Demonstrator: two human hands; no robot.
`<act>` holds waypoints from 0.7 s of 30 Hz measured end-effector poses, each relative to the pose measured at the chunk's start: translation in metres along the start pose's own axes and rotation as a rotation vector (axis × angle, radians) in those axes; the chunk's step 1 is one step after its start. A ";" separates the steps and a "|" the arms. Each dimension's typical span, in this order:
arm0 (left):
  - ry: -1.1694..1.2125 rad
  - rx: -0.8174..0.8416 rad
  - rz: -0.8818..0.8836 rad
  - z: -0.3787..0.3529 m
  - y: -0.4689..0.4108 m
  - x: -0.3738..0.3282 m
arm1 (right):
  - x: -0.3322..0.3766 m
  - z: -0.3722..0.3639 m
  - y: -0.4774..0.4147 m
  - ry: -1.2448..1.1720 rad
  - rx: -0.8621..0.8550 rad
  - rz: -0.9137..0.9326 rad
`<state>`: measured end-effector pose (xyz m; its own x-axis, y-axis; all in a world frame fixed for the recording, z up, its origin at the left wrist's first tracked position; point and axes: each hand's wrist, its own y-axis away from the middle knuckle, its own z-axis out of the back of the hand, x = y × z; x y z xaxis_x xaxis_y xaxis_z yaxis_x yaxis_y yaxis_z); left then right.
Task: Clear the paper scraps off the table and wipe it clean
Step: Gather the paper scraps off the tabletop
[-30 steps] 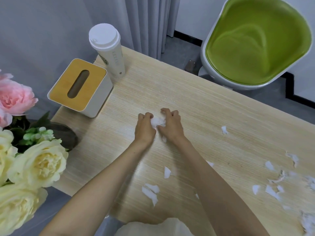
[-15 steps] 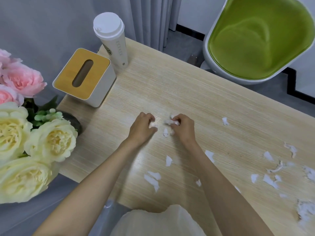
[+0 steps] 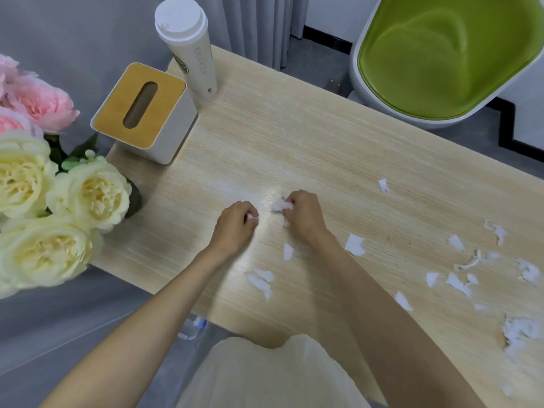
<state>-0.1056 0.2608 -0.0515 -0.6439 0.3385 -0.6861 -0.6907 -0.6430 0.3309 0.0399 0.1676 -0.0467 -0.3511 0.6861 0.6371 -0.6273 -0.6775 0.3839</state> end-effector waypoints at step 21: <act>-0.174 -0.072 -0.003 -0.055 0.127 0.001 | -0.047 0.008 0.098 -0.222 -0.045 -0.150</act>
<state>-0.1761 0.1420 -0.0456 -0.6935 0.4504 -0.5623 -0.6714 -0.6872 0.2775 0.0001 0.0667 -0.0339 -0.0946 0.6997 0.7081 -0.6924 -0.5573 0.4582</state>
